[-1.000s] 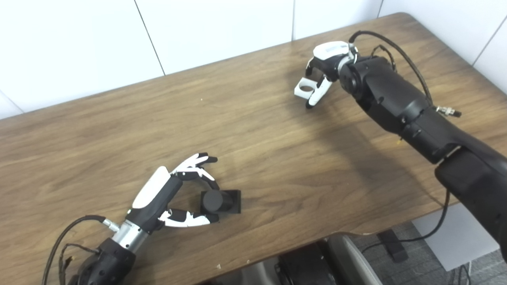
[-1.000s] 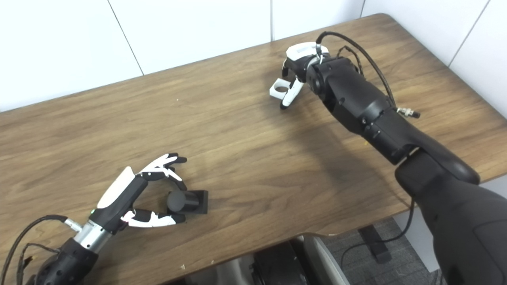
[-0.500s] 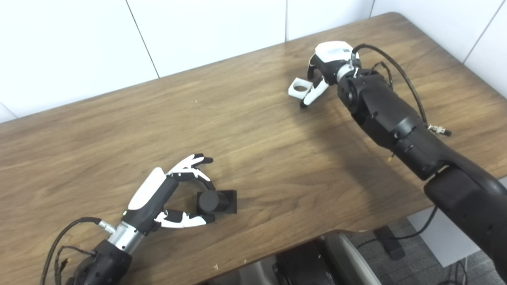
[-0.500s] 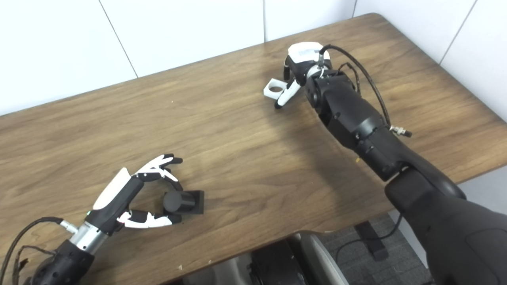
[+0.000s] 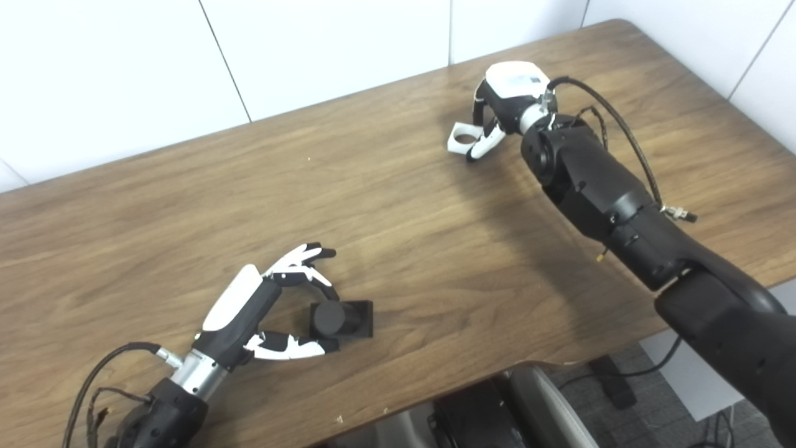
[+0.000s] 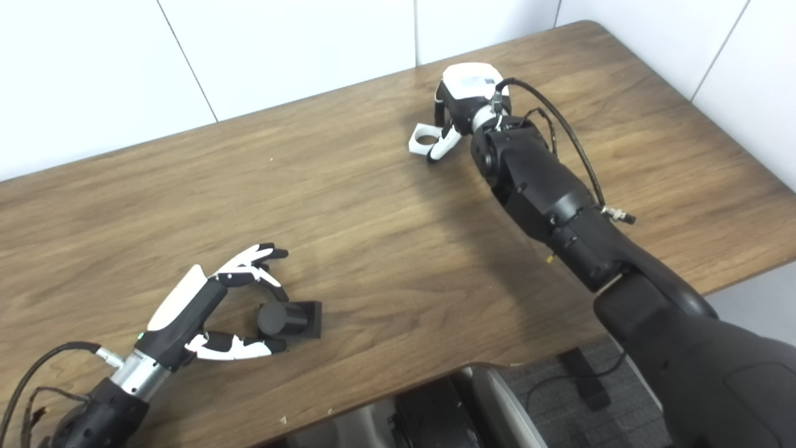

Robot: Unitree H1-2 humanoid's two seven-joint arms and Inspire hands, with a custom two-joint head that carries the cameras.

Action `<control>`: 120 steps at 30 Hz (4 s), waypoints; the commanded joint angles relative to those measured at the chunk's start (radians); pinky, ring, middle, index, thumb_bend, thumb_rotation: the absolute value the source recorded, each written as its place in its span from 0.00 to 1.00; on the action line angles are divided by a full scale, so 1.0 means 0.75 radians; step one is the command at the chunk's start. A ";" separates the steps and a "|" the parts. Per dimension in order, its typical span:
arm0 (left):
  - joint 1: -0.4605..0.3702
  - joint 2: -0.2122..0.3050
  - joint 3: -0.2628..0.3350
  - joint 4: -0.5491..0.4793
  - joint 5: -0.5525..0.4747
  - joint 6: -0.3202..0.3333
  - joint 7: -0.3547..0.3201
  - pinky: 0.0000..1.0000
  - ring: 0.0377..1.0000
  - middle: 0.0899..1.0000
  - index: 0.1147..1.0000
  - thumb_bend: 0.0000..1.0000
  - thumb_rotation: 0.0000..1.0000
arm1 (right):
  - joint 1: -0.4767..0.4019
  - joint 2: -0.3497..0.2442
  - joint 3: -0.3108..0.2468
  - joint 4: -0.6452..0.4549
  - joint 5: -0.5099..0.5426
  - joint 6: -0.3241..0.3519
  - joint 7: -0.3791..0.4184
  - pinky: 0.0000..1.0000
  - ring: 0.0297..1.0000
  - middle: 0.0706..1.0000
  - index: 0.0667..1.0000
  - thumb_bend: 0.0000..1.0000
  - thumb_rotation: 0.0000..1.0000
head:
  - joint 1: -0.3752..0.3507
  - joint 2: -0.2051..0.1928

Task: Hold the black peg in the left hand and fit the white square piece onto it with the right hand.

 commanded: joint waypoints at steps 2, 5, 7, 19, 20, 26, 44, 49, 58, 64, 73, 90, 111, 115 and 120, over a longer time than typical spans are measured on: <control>0.036 0.040 -0.023 0.066 0.058 0.077 -0.065 0.80 0.94 0.87 0.42 0.52 0.06 | 0.099 -0.002 0.045 0.075 -0.017 0.013 0.033 0.66 0.74 0.71 0.45 0.51 0.15 | -0.001 0.003; 0.037 0.041 -0.023 0.062 0.058 0.082 -0.067 0.79 0.94 0.87 0.42 0.52 0.06 | 0.105 0.000 0.043 0.079 -0.004 0.013 0.017 0.67 0.75 0.70 0.45 0.51 0.14 | 0.000 0.005; 0.037 0.042 -0.023 0.059 0.055 0.085 -0.070 0.80 0.95 0.87 0.42 0.52 0.06 | 0.108 -0.001 0.045 0.084 0.001 0.012 0.005 0.66 0.74 0.69 0.45 0.52 0.14 | 0.001 0.006; 0.037 0.043 -0.023 0.066 0.053 0.078 -0.068 0.80 0.94 0.87 0.42 0.52 0.06 | 0.109 -0.023 0.047 0.072 0.016 0.007 0.011 0.67 0.75 0.69 0.45 0.51 0.14 | -0.001 0.009; 0.037 0.043 -0.023 0.067 0.052 0.076 -0.067 0.80 0.94 0.87 0.42 0.52 0.06 | 0.110 -0.027 0.046 0.068 0.022 0.001 0.008 0.68 0.75 0.69 0.45 0.51 0.14 | 0.003 0.006; 0.032 0.048 -0.021 0.063 0.048 0.084 -0.073 0.81 0.95 0.87 0.42 0.52 0.06 | 0.101 -0.073 0.048 0.001 0.034 -0.056 -0.010 0.70 0.78 0.75 0.45 0.52 0.14 | 0.007 0.005; 0.024 0.056 -0.024 0.046 0.049 0.106 -0.087 0.80 0.95 0.87 0.42 0.52 0.06 | 0.085 -0.130 -0.023 -0.219 0.104 -0.138 0.005 0.72 0.78 0.73 0.44 0.52 0.14 | 0.013 0.014; 0.025 0.056 -0.025 0.042 0.053 0.111 -0.089 0.80 0.95 0.87 0.42 0.52 0.06 | 0.088 -0.137 -0.037 -0.265 0.117 -0.159 0.016 0.71 0.77 0.72 0.44 0.52 0.14 | 0.020 0.015; 0.028 0.054 -0.026 0.040 0.051 0.108 -0.091 0.82 0.95 0.87 0.42 0.52 0.06 | 0.089 -0.139 -0.033 -0.403 0.100 -0.190 0.089 0.71 0.77 0.73 0.44 0.52 0.14 | 0.027 0.022; 0.029 0.049 -0.028 0.041 0.057 0.113 -0.087 0.81 0.95 0.87 0.42 0.52 0.06 | 0.092 -0.124 -0.033 -0.515 0.084 -0.186 0.160 0.74 0.78 0.74 0.44 0.52 0.14 | 0.057 0.022; 0.032 0.040 -0.034 0.037 0.065 0.122 -0.086 0.83 0.95 0.87 0.42 0.52 0.06 | 0.108 -0.118 -0.050 -0.665 0.086 -0.210 0.227 0.72 0.78 0.73 0.44 0.52 0.14 | 0.107 0.028; 0.027 0.015 -0.052 0.011 0.113 0.183 -0.087 0.82 0.95 0.87 0.43 0.52 0.07 | 0.155 -0.103 -0.132 -0.878 0.194 -0.285 0.324 0.70 0.78 0.72 0.44 0.52 0.14 | 0.266 0.051; 0.020 -0.030 -0.071 0.025 0.165 0.208 -0.083 0.81 0.96 0.88 0.43 0.52 0.07 | 0.181 -0.063 -0.147 -1.082 0.300 -0.337 0.424 0.64 0.77 0.72 0.44 0.52 0.14 | 0.440 0.064; 0.012 -0.034 -0.081 0.032 0.189 0.224 -0.090 0.82 0.96 0.88 0.43 0.52 0.07 | 0.183 -0.048 -0.153 -1.120 0.321 -0.330 0.452 0.64 0.77 0.72 0.44 0.52 0.14 | 0.468 0.065; -0.002 -0.034 -0.099 0.046 0.212 0.241 -0.101 0.82 0.96 0.87 0.43 0.52 0.07 | 0.186 -0.033 -0.166 -1.150 0.350 -0.323 0.480 0.65 0.77 0.73 0.44 0.52 0.14 | 0.501 0.071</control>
